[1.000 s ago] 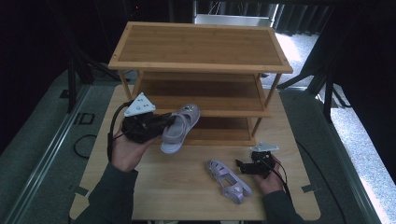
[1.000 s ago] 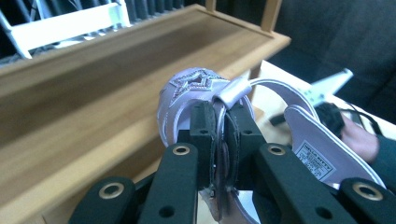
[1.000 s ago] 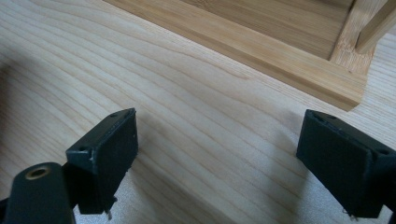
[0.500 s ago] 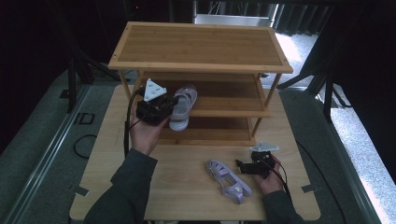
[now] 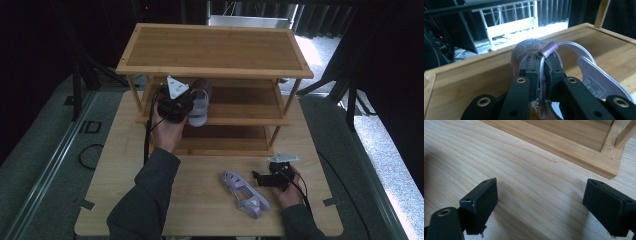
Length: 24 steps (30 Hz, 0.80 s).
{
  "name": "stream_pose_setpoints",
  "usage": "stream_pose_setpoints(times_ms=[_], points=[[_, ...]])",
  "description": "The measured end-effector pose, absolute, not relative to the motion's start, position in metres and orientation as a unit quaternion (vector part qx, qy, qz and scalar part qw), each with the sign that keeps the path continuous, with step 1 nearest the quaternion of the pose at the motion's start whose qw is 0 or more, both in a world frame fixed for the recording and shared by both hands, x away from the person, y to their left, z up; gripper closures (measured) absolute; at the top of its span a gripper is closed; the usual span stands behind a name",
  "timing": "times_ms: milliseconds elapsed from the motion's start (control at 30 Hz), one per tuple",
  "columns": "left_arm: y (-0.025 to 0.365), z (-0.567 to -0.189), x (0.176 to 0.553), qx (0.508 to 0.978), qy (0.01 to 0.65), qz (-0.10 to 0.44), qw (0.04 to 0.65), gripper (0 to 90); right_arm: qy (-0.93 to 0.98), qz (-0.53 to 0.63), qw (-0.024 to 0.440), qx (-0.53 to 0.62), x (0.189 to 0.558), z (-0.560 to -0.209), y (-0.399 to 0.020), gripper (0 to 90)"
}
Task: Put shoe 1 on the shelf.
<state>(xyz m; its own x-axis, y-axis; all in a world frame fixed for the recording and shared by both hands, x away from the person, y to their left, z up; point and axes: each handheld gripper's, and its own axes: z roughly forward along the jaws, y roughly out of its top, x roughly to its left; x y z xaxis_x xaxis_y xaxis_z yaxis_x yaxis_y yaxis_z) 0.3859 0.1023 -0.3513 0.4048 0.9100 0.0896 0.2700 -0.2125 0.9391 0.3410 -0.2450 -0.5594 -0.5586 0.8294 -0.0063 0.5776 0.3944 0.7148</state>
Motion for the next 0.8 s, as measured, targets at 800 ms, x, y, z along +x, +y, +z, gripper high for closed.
stream_pose_setpoints(times_ms=[800], points=[[0.09,-0.371,0.407,0.656,0.484,0.346,0.465,82.9,0.814,0.342,0.185,0.433,0.341,-0.559,-0.245,12.1]])
